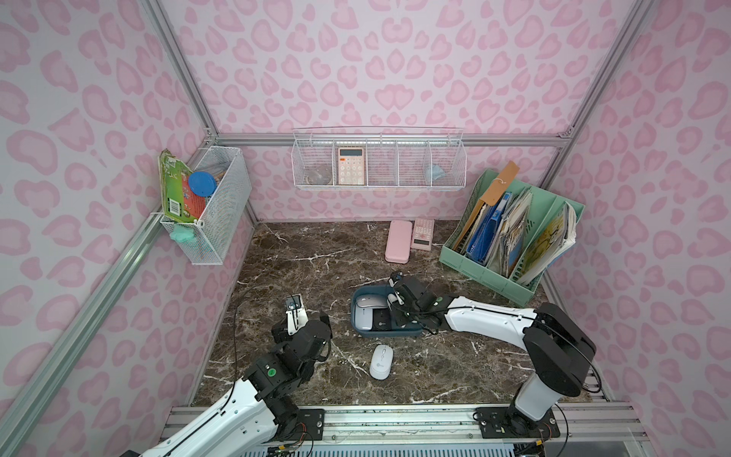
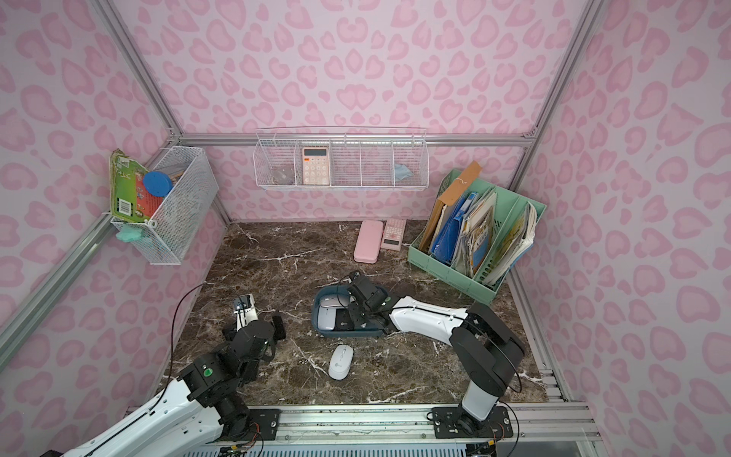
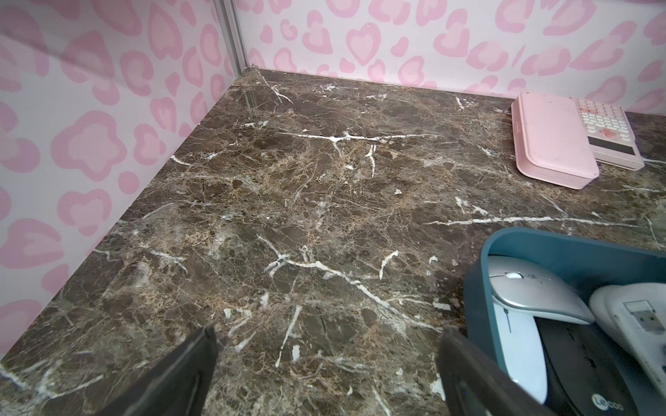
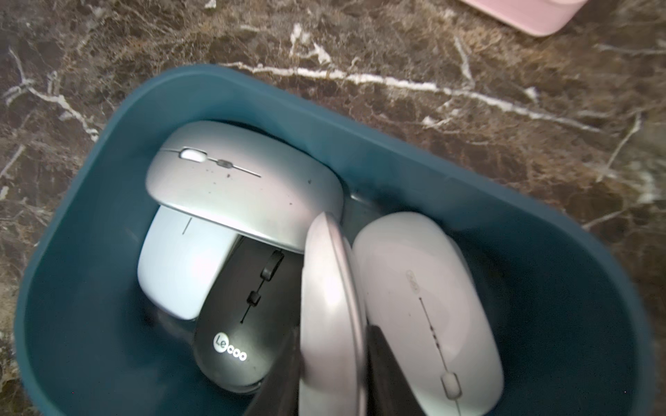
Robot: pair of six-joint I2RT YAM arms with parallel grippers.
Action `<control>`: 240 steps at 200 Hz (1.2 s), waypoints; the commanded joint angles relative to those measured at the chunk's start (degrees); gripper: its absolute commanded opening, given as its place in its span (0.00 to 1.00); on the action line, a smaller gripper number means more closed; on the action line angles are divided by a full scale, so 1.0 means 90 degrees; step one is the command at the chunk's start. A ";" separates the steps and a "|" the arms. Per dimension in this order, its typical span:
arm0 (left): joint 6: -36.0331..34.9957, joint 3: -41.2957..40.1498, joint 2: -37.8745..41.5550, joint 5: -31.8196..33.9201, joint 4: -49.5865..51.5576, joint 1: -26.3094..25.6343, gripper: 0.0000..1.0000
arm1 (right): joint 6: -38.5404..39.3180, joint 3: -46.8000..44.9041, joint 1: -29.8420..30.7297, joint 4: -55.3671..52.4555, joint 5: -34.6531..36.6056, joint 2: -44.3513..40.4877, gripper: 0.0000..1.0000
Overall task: Take out the mouse from the storage box
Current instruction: Pick up the mouse from the storage box, then place the mouse at the center of the board.
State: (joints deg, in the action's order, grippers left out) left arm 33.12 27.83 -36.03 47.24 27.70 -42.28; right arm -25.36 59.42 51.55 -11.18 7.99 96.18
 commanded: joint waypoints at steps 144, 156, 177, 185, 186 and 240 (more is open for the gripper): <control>0.0488 0.0245 0.0392 0.0053 0.0819 0.0011 0.99 | -0.1674 -0.0523 0.2009 -0.2327 0.2052 -0.1799 0.17; 0.0526 0.0257 0.0449 0.0063 0.0880 0.0010 0.98 | -0.1889 -0.0655 0.2161 -0.2416 0.2051 -0.1820 0.17; 0.0570 0.0254 0.0557 0.0094 0.0963 0.0006 0.99 | -0.2236 -0.0872 0.2387 -0.2473 0.2032 -0.1829 0.17; 0.0586 0.0257 0.0585 0.0101 0.0989 0.0010 0.99 | -0.2334 -0.0941 0.2440 -0.2488 0.2018 -0.1803 0.17; 0.0587 0.0252 0.0590 0.0097 0.0991 0.0010 0.99 | -0.2346 -0.0949 0.2443 -0.2488 0.2015 -0.1802 0.17; 0.0616 0.0242 0.0626 0.0122 0.1033 0.0011 0.99 | -0.2903 -0.1155 0.2519 -0.2781 0.2130 -0.1532 0.17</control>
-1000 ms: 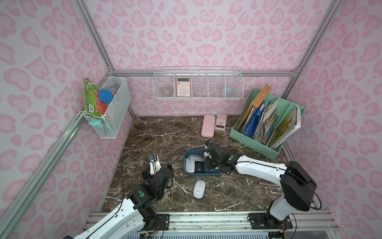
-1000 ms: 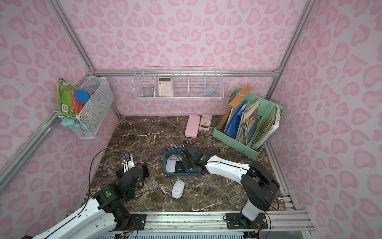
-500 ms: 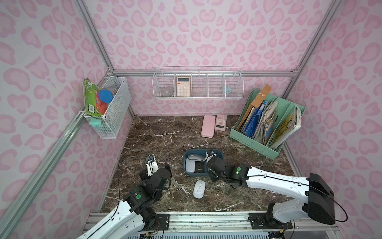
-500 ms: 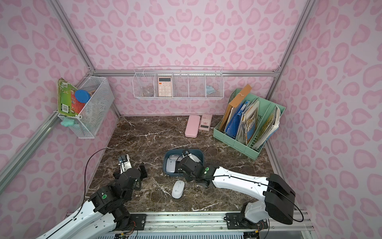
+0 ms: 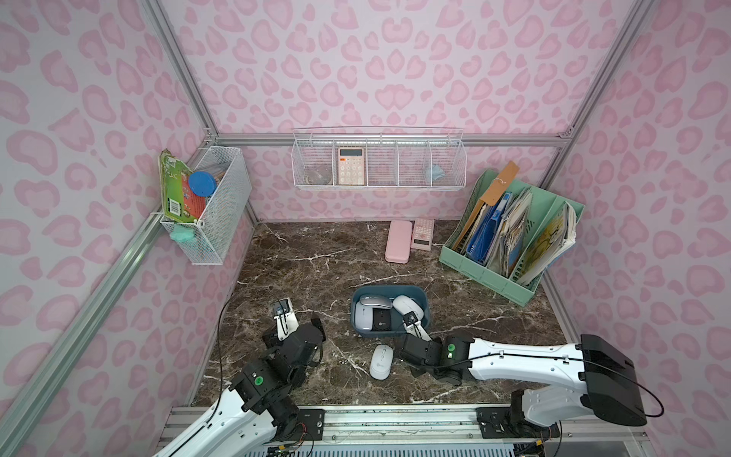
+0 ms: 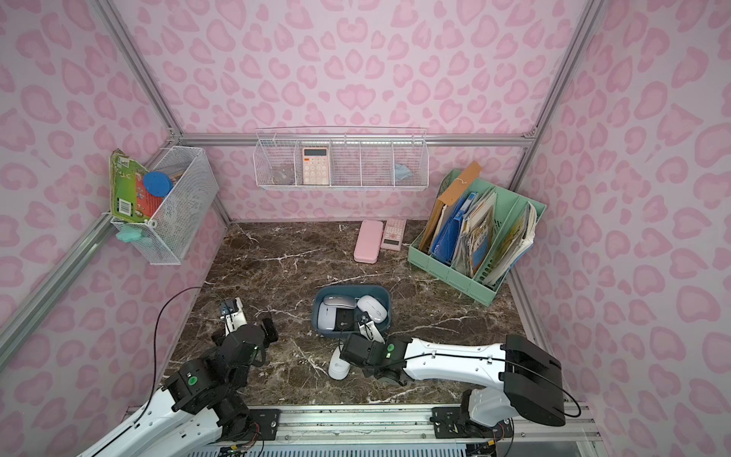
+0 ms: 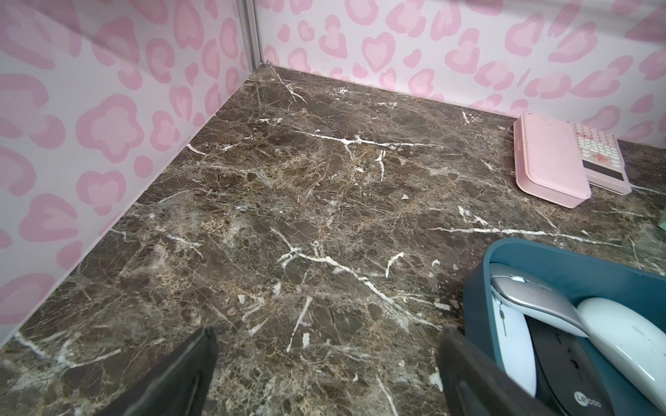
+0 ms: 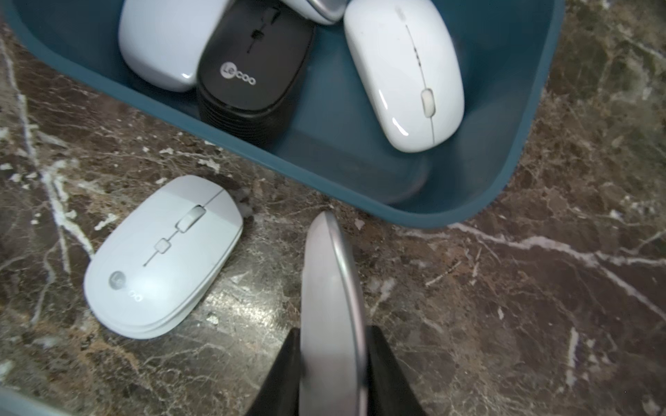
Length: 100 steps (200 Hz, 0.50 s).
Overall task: Take out the mouse from the storage box
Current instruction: Place the mouse at the center of the board.
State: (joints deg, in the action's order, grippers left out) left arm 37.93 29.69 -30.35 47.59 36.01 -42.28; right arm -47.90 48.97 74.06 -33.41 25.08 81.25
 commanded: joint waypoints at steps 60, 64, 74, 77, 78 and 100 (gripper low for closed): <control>0.0092 0.0041 -0.0129 0.0142 0.0082 0.0006 0.99 | -0.0586 0.0110 0.0004 -0.0653 0.0390 0.0727 0.17; 0.0092 0.0038 -0.0136 0.0142 0.0076 0.0010 0.99 | -0.0586 0.0120 -0.0003 -0.0657 0.0393 0.0752 0.17; 0.0092 0.0033 -0.0162 0.0142 0.0064 0.0006 0.99 | -0.0572 0.0141 -0.0020 -0.0644 0.0400 0.0812 0.17; 0.0092 0.0040 -0.0164 0.0142 0.0062 0.0010 0.99 | -0.0562 0.0149 -0.0022 -0.0639 0.0402 0.0830 0.17; 0.0092 0.0035 -0.0169 0.0142 0.0057 0.0010 0.99 | -0.0560 0.0147 -0.0024 -0.0636 0.0399 0.0832 0.17; 0.0082 0.0029 -0.0207 0.0134 0.0025 0.0005 0.99 | -0.0518 0.0255 -0.0025 -0.0641 0.0431 0.1027 0.18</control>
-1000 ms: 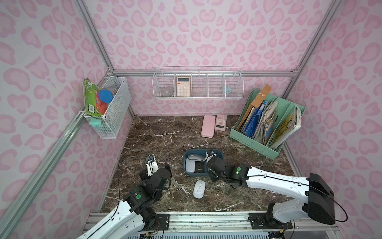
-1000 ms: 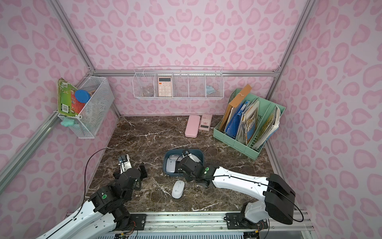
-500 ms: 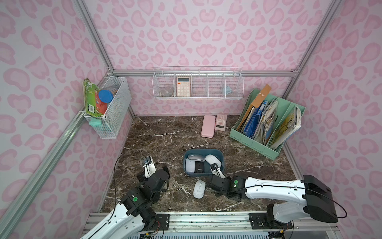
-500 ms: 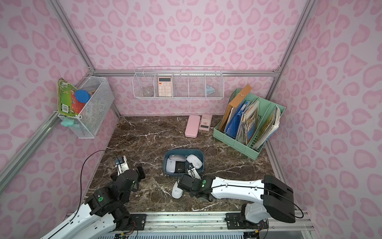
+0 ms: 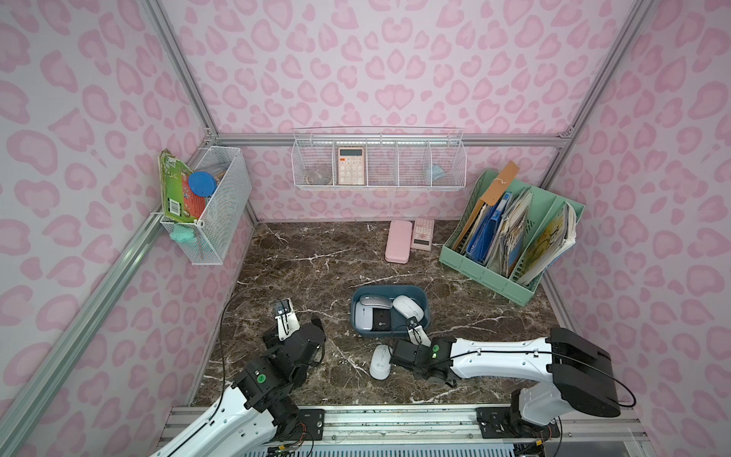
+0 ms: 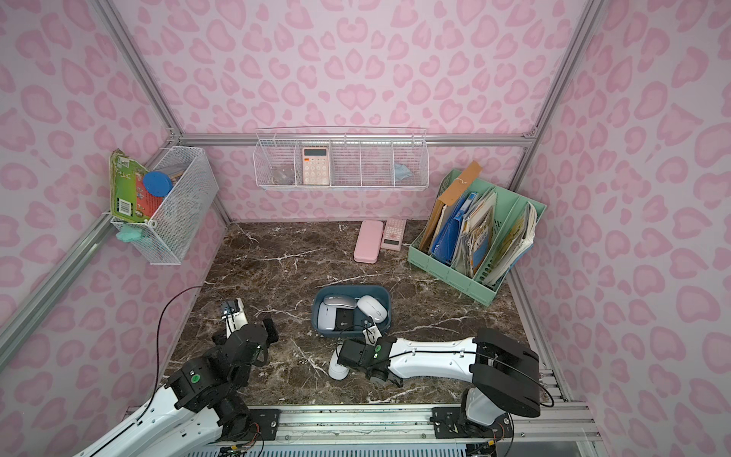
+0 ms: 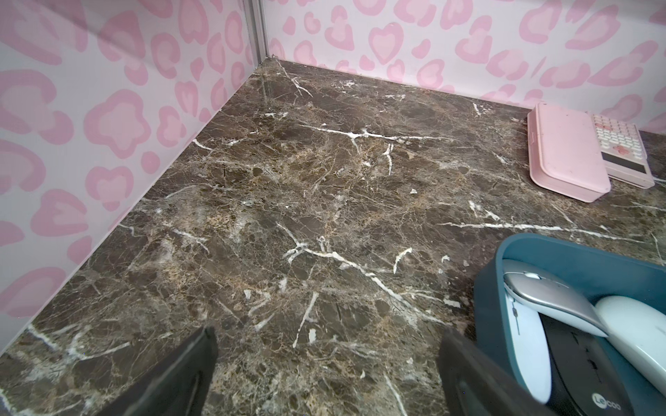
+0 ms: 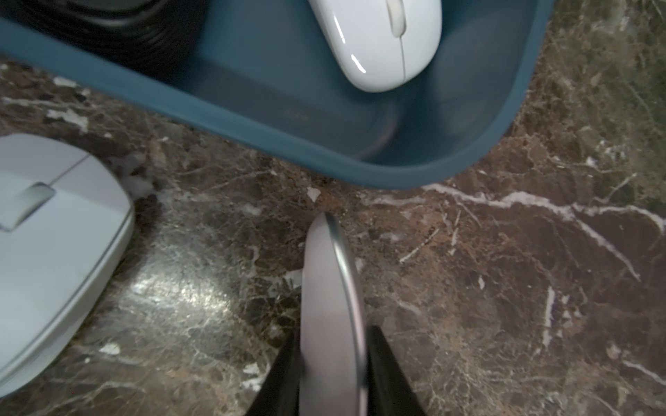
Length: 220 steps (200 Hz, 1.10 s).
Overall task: Take out the mouse from the storage box
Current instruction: Place the mouse at the center of the board.
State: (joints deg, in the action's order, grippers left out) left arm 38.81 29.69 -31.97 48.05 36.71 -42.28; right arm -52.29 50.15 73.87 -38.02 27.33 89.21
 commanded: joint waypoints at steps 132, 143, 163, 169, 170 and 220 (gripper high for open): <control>-0.0044 0.0012 0.0015 0.0081 -0.0072 0.0011 0.99 | 0.0278 0.0912 0.0333 0.0042 0.0108 0.0939 0.51; -0.0054 0.0010 0.0021 0.0081 -0.0084 0.0008 0.99 | 0.0292 0.0905 0.0331 0.0090 0.0080 0.0911 0.51; -0.0097 0.0000 -0.0029 0.0055 -0.0142 0.0009 0.99 | 0.0386 0.0845 0.0347 0.0273 -0.0035 0.0747 0.52; -0.0119 -0.0002 -0.0062 0.0034 -0.0177 0.0011 0.99 | 0.0470 0.0796 0.0347 0.0382 -0.0086 0.0654 0.52; -0.0126 0.0000 -0.0062 0.0028 -0.0184 0.0011 0.99 | 0.0494 0.0790 0.0347 0.0399 -0.0092 0.0635 0.52; -0.0210 0.0060 -0.0563 -0.0066 -0.0386 0.0011 0.99 | 0.0925 0.0332 0.0126 0.0846 -0.0175 -0.0476 0.55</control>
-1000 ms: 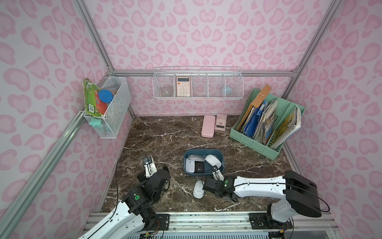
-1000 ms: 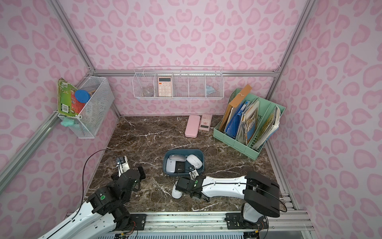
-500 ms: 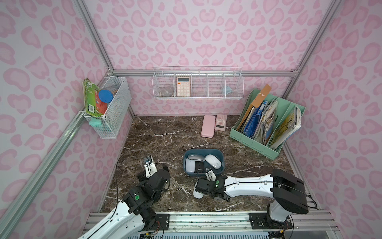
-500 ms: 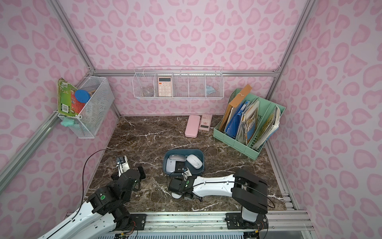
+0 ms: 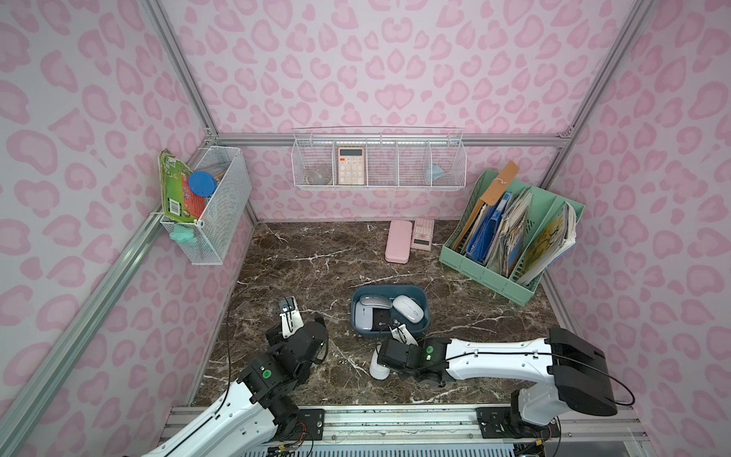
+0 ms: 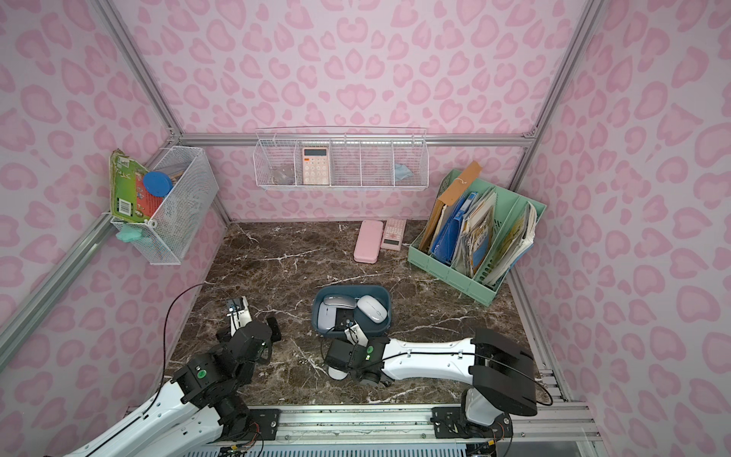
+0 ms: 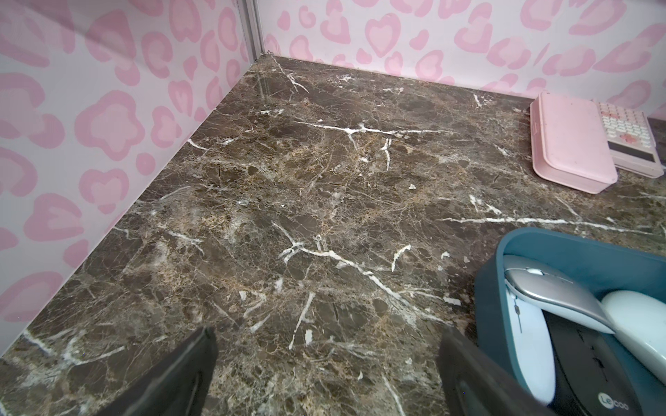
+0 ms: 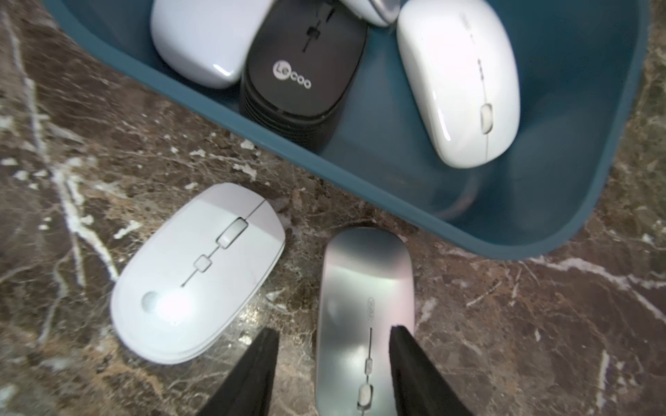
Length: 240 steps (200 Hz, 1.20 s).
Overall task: Take out the mouse from the storage box
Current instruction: Place the mouse at the center of the board, then pick up the mouse from the storage box.
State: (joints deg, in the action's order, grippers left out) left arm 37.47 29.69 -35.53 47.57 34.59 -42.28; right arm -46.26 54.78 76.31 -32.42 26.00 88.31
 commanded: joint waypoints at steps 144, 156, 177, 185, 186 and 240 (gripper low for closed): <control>0.1277 0.1299 -0.1989 -0.2376 -0.0616 -0.0196 0.95 | 0.1372 -0.2378 -0.2427 0.2085 -0.0438 -0.3081 0.66; 0.1451 0.1458 -0.2262 -0.2577 -0.0796 -0.0260 0.96 | 0.1469 -0.2455 -0.2531 0.2154 -0.0423 -0.3136 0.66; 0.1802 0.1922 -0.3003 -0.2890 -0.0922 -0.0356 0.96 | 0.1622 -0.2568 -0.2750 0.2233 -0.0413 -0.3303 0.67; 0.1946 0.2062 -0.3231 -0.2855 -0.0983 -0.0471 0.95 | 0.1700 -0.2605 -0.2824 0.2276 -0.0413 -0.3387 0.67; 0.1963 0.2082 -0.3265 -0.2840 -0.0987 -0.0489 0.95 | 0.1706 -0.2608 -0.2834 0.2280 -0.0411 -0.3392 0.67; 0.2666 0.2929 -0.4614 -0.2672 -0.0967 -0.0702 0.93 | 0.2132 -0.3117 -0.3545 0.2786 -0.0859 -0.4003 0.68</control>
State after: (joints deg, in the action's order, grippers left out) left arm 57.34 53.89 -73.89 23.83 26.02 -48.49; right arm -29.63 28.42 46.81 -10.92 20.80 53.89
